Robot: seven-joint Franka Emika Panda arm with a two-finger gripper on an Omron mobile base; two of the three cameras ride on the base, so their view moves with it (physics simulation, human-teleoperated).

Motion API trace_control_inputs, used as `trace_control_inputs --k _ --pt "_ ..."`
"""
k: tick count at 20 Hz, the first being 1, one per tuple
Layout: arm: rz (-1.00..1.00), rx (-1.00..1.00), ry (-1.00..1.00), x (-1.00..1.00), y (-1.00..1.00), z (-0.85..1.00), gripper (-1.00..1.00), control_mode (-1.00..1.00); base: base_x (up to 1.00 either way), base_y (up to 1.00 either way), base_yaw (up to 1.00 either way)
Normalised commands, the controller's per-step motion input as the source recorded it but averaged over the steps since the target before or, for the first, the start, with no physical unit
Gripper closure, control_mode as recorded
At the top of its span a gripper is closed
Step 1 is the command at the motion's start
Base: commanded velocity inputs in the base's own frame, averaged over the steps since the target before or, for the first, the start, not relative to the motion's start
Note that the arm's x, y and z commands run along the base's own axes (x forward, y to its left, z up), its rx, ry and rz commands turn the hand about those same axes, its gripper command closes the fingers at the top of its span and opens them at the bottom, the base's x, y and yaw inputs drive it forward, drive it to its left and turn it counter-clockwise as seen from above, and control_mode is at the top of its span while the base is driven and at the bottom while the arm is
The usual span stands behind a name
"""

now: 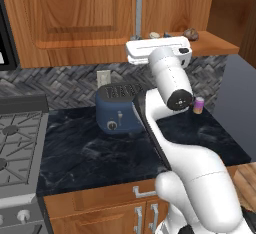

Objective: Pick the sponge and dish brush from the cabinet and place them on the counter.

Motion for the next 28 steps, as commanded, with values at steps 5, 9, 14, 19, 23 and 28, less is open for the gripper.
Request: trace_control_inputs --k 5,9,14,19,23,28 --pt "0.00 0.00 0.01 0.41 0.00 -0.13 -1.00 -1.00 0.00 0.00 0.00" --pt "0.00 0.00 0.00 0.41 0.06 -0.10 -1.00 -1.00 0.00 0.00 0.00" --pt "0.00 0.00 0.00 0.35 0.18 -0.02 -1.00 -1.00 0.00 0.00 0.00" --pt "0.00 0.00 0.00 0.27 0.20 0.00 -1.00 -1.00 0.00 0.00 0.00" --pt "0.00 0.00 0.00 0.25 0.06 0.00 -1.00 -1.00 0.00 0.00 0.00" --pt "-0.01 -0.01 0.00 0.18 0.00 0.00 -1.00 -1.00 0.00 0.00 0.00"
